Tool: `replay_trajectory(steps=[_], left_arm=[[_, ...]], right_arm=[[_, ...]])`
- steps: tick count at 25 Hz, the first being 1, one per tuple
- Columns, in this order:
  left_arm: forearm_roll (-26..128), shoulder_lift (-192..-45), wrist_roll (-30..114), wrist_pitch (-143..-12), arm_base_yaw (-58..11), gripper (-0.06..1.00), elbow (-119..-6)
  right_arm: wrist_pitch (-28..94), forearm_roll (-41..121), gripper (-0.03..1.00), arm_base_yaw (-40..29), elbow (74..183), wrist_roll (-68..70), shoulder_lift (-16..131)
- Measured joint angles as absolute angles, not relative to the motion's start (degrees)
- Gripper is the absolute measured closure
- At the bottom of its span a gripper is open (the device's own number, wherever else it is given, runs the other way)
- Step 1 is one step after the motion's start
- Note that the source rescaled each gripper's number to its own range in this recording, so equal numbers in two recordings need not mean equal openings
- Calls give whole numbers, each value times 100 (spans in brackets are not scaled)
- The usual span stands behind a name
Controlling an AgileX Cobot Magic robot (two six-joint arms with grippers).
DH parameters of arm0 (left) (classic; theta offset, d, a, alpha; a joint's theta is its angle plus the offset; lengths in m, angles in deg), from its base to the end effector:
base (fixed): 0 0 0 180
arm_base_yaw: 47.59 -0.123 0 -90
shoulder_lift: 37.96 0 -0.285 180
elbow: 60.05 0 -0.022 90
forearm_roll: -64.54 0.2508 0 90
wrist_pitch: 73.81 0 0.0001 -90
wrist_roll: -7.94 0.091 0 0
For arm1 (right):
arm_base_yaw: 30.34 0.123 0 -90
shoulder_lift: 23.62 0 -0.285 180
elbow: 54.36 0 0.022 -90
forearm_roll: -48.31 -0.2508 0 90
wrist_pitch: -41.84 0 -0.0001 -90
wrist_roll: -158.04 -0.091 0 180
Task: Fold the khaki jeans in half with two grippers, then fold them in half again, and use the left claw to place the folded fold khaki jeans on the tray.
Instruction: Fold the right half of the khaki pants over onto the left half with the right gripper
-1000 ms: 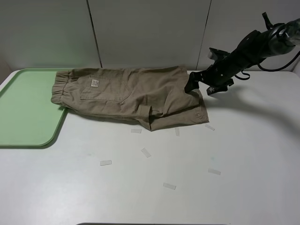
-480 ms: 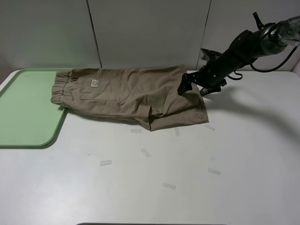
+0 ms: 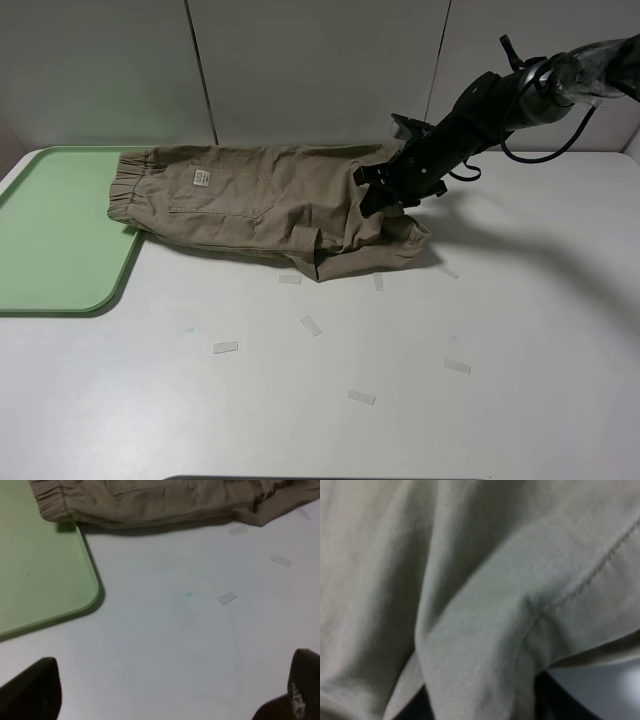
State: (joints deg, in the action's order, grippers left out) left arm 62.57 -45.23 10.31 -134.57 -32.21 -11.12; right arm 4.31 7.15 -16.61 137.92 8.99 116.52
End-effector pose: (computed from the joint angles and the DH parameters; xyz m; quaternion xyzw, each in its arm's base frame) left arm -0.0060 -0.0012 0.2756 0.1322 0.8420 -0.0763 0.5174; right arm 0.4397 0.1450 0.0919 -0.1224 0.9536 0.2272 0.1548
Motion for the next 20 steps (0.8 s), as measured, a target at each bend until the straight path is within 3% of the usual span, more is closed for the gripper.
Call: replay_trajectory(steps=[6,20], left_arm=[[6257,-4523,1031,-13457,-3221,-6,-1112],[6257,-4523,1031,-13457,-3221,-6,-1112]], right_arm=[[418,1040,93,-1655,13792,899,11646],[-1284,1869,93,-2353,13667,850,11361]])
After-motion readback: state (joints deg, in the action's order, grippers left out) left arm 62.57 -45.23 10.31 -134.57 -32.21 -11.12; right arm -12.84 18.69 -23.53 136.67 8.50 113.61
